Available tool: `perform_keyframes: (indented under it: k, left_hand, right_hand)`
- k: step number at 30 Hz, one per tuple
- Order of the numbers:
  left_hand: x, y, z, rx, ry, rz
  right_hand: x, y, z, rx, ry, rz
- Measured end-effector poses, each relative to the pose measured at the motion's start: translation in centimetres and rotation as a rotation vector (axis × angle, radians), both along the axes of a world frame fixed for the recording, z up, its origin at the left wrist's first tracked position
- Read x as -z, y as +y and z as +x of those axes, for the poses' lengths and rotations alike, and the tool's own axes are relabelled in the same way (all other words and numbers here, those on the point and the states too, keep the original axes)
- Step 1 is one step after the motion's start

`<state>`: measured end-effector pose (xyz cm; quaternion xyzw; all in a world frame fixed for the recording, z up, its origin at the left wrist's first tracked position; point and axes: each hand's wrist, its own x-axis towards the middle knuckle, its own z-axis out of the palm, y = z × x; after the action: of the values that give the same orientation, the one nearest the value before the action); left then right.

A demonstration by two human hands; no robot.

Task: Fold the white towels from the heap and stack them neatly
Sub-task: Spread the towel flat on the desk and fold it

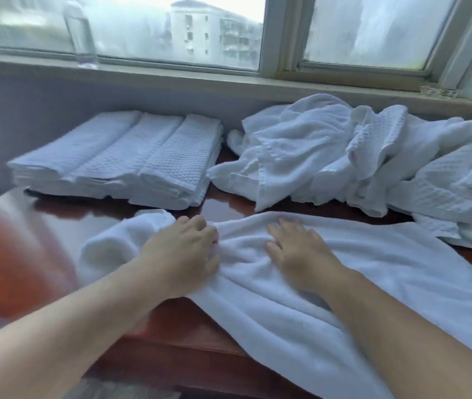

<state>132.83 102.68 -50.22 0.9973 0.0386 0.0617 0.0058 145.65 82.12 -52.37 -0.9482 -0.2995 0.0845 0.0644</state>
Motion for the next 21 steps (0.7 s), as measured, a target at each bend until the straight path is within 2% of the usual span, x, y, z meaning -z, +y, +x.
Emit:
perform_keyframes:
  k: [3,5,7,8,10,12,15,19,21]
  left_hand:
    - [-1.7,1.6,-2.0,-0.18,0.066,0.127]
    - [-2.7,1.8,-2.7,-0.257,0.149,0.281]
    - [-3.3,1.6,-3.1,-0.288,0.262,0.428]
    - [-3.5,1.4,-3.3,-0.295,0.315,0.489]
    - [-3.5,1.6,-4.0,-0.346,0.404,0.57]
    - [-3.4,1.9,-4.7,-0.418,0.494,0.624]
    - [-3.5,2.7,-5.0,-0.522,0.612,0.618]
    - [-4.3,5.4,-6.5,-0.721,0.661,0.524]
    - [-4.2,6.2,-7.2,-0.767,0.588,0.474]
  right_hand:
    - [-0.5,1.4,-0.4,0.092,-0.146,-0.107]
    - [-1.1,3.5,-1.4,0.024,-0.235,0.005]
    - [-1.3,5.5,-3.1,-0.11,-0.064,0.155]
    - [-1.0,6.3,-3.8,-0.151,0.029,0.126]
    - [0.1,7.2,-4.4,-0.15,0.023,-0.024]
    - [0.6,7.4,-4.0,-0.091,-0.011,-0.061]
    - [0.3,7.7,-3.5,-0.038,0.02,-0.069]
    - [0.1,8.2,-3.1,0.021,0.029,-0.104]
    - [-0.4,9.1,-3.6,0.004,-0.032,-0.099]
